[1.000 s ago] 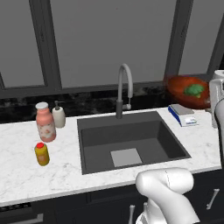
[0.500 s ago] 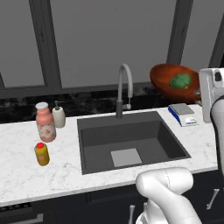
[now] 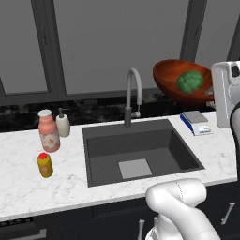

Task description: Pick the broccoli from the sink and place it in the bowl. Then pick the bowl and place it in the microwave. Then close the microwave door and press the start button.

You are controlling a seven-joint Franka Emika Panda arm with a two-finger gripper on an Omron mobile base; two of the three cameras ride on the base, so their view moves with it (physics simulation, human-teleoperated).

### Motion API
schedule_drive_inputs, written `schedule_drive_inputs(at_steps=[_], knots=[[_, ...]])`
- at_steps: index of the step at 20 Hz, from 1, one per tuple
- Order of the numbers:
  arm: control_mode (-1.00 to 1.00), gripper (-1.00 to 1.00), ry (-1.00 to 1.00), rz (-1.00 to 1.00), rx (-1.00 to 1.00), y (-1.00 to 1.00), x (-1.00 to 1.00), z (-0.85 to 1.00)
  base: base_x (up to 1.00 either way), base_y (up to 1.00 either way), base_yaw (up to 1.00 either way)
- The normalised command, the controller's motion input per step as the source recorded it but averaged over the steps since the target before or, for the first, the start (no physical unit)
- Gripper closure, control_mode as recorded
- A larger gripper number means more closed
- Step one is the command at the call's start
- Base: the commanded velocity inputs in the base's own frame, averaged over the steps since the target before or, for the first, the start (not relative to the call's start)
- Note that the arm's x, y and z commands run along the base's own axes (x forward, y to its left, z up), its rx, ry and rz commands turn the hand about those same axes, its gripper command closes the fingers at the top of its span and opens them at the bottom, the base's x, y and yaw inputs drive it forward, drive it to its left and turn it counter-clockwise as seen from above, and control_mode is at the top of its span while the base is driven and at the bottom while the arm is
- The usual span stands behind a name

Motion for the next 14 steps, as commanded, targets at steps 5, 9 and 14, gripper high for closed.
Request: schedule_drive_inputs(at_steps=[5, 9, 14], knots=[[-1.0, 1.0, 0.01, 0.0, -0.01, 0.54, -0.34, 0.36, 0.0, 0.0, 0.0], [-1.0, 1.0, 0.0, 0.0, -0.03, 0.31, -0.25, 0.3, 0.0, 0.0, 0.0], [1.0, 1.0, -0.07, 0.0, 0.0, 0.0, -0.45, 0.17, -0.31, 0.0, 0.0]])
